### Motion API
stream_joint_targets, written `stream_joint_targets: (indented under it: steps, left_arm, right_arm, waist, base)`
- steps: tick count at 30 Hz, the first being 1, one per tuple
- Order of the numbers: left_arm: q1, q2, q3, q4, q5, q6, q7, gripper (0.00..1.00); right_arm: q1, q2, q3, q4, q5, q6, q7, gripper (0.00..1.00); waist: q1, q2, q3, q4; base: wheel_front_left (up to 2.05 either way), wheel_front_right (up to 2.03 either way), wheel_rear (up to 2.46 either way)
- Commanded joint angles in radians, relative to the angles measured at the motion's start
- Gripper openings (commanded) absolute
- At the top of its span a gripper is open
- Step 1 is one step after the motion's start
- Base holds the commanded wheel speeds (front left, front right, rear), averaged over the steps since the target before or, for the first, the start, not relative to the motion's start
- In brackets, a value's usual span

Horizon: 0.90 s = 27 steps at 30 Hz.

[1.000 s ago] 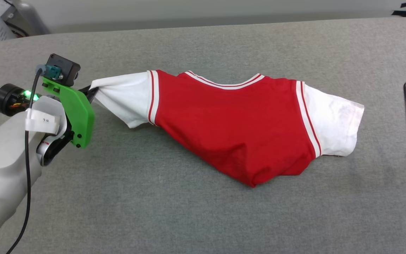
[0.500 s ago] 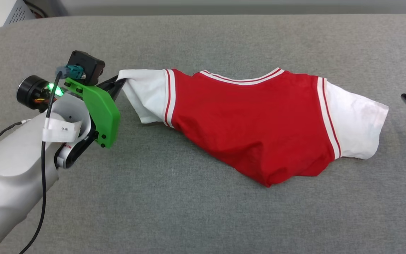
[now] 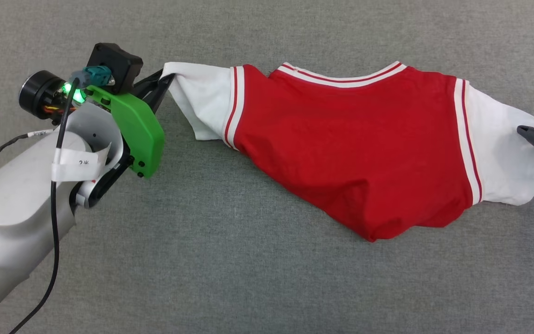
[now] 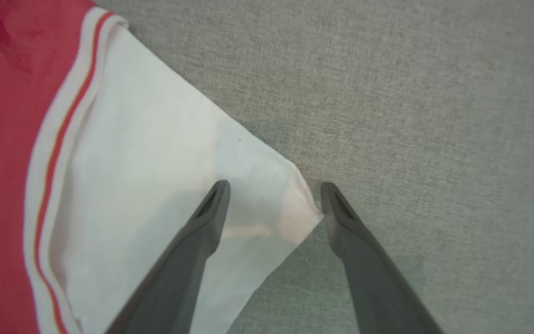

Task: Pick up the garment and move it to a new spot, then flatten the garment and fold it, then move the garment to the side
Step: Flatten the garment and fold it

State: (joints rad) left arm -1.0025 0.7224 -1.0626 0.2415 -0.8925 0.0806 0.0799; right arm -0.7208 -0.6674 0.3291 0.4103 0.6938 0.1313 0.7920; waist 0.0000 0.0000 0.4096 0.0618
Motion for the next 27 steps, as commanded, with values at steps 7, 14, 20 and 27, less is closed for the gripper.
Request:
stream_joint_targets:
  steps: [7, 14, 20, 27]
  left_arm:
    - [-0.017, -0.009, -0.002, 0.006, 0.018, 0.005, -0.017, 0.0]
    - [0.0, -0.014, -0.008, 0.039, 0.008, -0.007, -0.029, 0.0]
    - [0.026, -0.012, -0.007, 0.076, -0.007, -0.017, -0.057, 0.0]
    - [0.035, 0.023, 0.019, 0.041, -0.002, -0.005, -0.119, 0.0]
  right_arm:
    - [0.024, 0.005, 0.152, 0.101, -0.002, -0.001, 0.019, 1.0]
    - [0.021, -0.007, 0.196, 0.126, 0.065, -0.001, -0.039, 0.0]
    - [-0.001, -0.036, 0.198, 0.091, 0.076, -0.001, -0.206, 0.0]
    - [-0.019, -0.088, 0.179, 0.017, 0.078, -0.001, -0.418, 0.0]
  waist:
    - [0.0, 0.0, 0.038, 0.023]
    - [0.0, 0.0, 0.003, 0.011]
    - [0.0, 0.0, -0.076, -0.002]
    - [0.0, 0.0, -0.189, -0.019]
  base:
    - [0.0, 0.0, 0.0]
    - [0.0, 0.0, 0.0]
    - [0.0, 0.0, 0.0]
    - [0.0, 0.0, 0.0]
